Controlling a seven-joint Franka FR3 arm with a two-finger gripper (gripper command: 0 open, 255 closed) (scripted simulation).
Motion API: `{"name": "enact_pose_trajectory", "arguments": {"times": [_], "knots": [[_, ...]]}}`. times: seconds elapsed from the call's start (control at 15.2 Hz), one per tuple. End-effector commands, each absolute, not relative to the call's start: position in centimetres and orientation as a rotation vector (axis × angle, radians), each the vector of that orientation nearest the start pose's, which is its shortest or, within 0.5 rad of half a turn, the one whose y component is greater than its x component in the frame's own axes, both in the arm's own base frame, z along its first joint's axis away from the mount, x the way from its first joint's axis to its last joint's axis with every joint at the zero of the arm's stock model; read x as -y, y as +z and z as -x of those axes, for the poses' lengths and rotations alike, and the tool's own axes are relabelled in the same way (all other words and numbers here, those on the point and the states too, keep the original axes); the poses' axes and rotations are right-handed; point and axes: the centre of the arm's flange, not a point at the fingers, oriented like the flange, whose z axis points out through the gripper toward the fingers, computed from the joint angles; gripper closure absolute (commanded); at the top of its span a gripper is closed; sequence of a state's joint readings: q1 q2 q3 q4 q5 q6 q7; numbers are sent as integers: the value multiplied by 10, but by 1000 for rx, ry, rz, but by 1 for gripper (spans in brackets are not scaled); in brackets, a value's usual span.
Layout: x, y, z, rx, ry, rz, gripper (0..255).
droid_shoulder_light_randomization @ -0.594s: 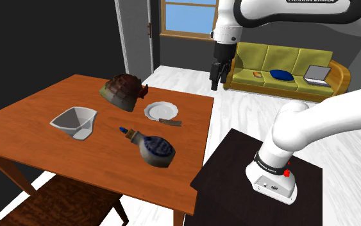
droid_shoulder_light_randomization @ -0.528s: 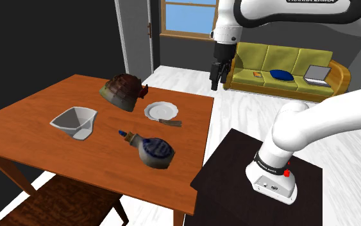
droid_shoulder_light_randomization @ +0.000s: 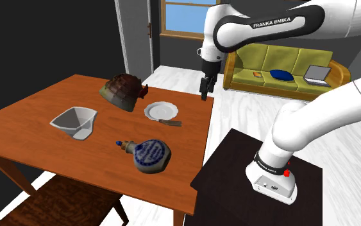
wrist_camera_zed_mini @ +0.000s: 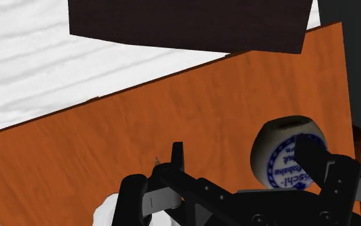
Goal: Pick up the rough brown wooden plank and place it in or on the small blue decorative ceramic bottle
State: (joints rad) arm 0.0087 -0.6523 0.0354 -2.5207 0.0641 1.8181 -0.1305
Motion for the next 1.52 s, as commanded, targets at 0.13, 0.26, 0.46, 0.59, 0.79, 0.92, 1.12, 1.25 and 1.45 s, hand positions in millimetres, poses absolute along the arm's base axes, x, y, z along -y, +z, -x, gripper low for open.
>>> {"name": "enact_pose_trajectory", "arguments": {"times": [0.13, 0.26, 0.46, 0.59, 0.79, 0.92, 1.12, 1.25, 1.45], "knots": [[-10, 450, -377, 323, 66, 3092, 0], [-6, 429, -392, 367, 63, 3092, 0], [0, 399, -416, 434, 59, 3091, 0], [4, 379, -432, 479, 56, 3089, 0], [9, 348, -456, 546, 51, 3085, 0], [12, 328, -472, 591, 48, 3082, 0], [15, 298, -497, 658, 44, 3076, 0], [17, 278, -513, 703, 41, 3071, 0], [19, 248, -538, 770, 36, 3063, 0]]}}
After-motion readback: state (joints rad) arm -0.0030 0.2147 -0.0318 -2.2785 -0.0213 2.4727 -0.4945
